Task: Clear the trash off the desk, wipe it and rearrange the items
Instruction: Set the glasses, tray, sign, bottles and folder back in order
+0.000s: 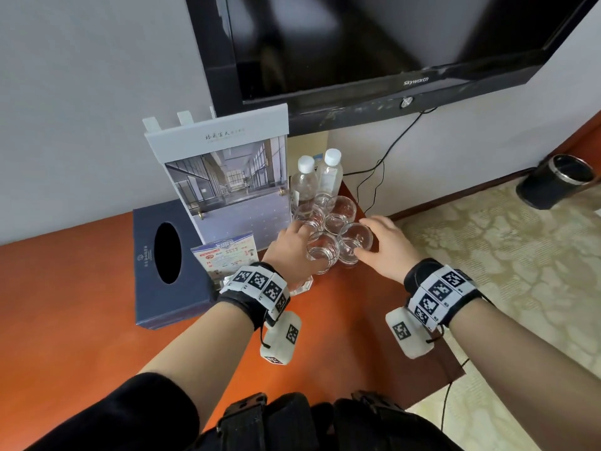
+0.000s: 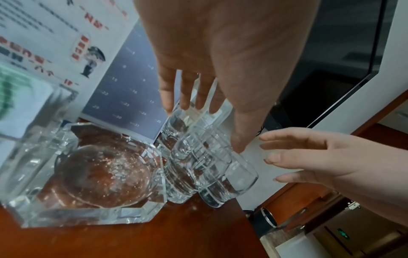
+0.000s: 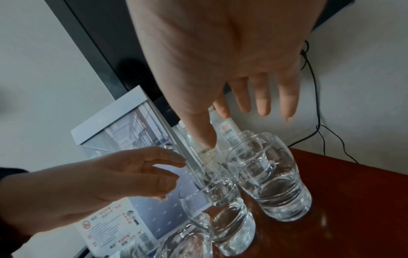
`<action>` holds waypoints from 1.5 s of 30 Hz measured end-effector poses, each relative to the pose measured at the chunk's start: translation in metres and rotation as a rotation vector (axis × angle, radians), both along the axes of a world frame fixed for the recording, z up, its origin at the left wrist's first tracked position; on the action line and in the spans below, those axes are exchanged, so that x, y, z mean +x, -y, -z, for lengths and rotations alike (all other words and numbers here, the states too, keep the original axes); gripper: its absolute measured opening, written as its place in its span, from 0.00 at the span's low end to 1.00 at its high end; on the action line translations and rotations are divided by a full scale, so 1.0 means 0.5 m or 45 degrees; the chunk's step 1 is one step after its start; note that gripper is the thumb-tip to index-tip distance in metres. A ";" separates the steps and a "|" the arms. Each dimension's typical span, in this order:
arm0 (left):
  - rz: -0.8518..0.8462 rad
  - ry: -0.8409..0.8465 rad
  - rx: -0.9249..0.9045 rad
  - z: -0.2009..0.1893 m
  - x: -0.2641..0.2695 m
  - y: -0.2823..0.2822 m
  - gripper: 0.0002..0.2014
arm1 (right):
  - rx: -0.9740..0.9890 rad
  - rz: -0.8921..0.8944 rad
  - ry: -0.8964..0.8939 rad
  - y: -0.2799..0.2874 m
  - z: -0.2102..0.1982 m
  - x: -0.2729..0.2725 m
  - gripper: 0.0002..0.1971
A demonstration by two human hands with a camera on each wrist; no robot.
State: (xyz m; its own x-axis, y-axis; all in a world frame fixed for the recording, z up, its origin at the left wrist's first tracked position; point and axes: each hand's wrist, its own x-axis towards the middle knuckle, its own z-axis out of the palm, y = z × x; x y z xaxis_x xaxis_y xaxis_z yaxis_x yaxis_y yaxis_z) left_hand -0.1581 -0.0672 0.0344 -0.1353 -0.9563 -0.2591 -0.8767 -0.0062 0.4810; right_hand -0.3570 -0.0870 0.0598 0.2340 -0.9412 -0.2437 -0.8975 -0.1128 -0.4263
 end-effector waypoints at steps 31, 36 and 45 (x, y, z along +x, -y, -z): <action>0.071 -0.146 -0.057 0.103 -0.060 0.012 0.35 | 0.166 0.058 0.005 0.042 0.112 0.005 0.44; 0.092 -0.150 -0.036 0.092 -0.063 -0.003 0.35 | 0.154 0.093 -0.007 0.018 0.110 0.001 0.39; 0.112 -0.108 0.077 0.063 -0.075 -0.030 0.38 | 0.114 0.117 -0.028 -0.022 0.085 -0.008 0.38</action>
State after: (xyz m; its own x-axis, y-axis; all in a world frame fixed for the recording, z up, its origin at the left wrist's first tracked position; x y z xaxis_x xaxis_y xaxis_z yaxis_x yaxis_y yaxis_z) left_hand -0.1955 -0.0521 0.0029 -0.2416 -0.9228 -0.3000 -0.8313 0.0374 0.5546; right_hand -0.3609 -0.0760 0.0172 0.1413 -0.9326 -0.3321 -0.9115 0.0083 -0.4111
